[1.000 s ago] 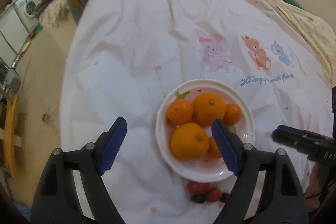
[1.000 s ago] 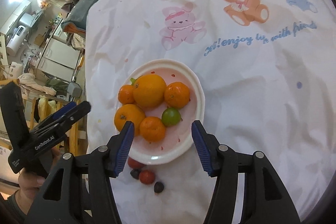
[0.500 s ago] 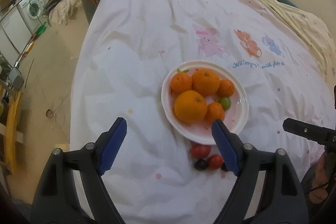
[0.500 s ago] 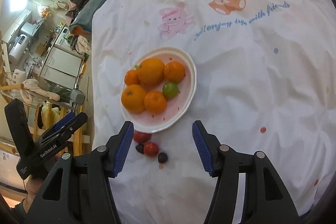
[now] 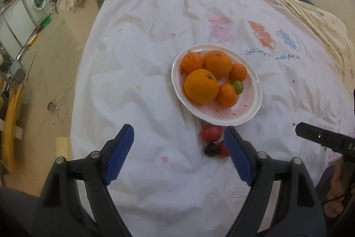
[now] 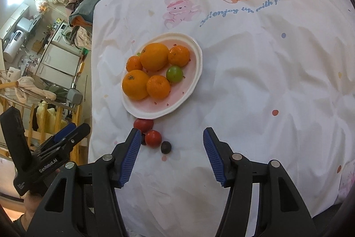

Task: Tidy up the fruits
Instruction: 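Withdraw both open grippers back toward the remaining tomatoes, then grasp a dark olive with the right gripper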

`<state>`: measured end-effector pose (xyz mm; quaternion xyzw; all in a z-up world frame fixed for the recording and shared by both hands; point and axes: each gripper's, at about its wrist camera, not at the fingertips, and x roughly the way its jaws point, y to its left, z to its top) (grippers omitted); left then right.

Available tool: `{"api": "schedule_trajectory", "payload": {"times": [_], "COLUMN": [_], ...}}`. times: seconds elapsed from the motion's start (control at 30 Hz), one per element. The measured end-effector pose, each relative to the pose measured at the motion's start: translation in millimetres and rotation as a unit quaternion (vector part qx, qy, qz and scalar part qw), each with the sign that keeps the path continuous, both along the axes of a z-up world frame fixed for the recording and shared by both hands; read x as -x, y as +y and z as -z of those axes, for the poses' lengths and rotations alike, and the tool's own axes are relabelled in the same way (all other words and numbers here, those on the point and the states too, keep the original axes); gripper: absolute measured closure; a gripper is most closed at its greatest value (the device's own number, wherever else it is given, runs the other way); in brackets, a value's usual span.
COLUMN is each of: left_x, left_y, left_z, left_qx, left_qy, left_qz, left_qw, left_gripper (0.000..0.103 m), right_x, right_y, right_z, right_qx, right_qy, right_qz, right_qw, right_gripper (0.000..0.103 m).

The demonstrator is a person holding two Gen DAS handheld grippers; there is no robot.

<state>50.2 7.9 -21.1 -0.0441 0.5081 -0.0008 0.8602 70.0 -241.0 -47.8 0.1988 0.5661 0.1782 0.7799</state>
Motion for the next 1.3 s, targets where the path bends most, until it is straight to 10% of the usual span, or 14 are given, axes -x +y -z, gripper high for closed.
{"api": "schedule_trajectory", "payload": {"times": [0.37, 0.7, 0.83, 1.3], "left_x": [-8, -10, -11, -13], "left_y": [22, 35, 42, 38], "left_z": [6, 14, 16, 19], "left_qx": [0.022, 0.050, 0.058, 0.052], "left_qy": [0.010, 0.036, 0.043, 0.049], "left_qz": [-0.050, -0.068, -0.078, -0.079], "left_qw": [0.9984, 0.9958, 0.9943, 0.9943], "left_gripper": [0.023, 0.023, 0.023, 0.023], "right_x": [-5, -4, -5, 5], "right_y": [37, 99, 102, 60], "right_z": [41, 76, 77, 27], "right_qx": [0.021, 0.132, 0.133, 0.042], "right_qy": [0.056, 0.039, 0.030, 0.019], "right_qz": [-0.048, -0.158, -0.172, -0.137], "right_qw": [0.997, 0.978, 0.976, 0.990], "right_gripper": [0.042, 0.063, 0.081, 0.081]}}
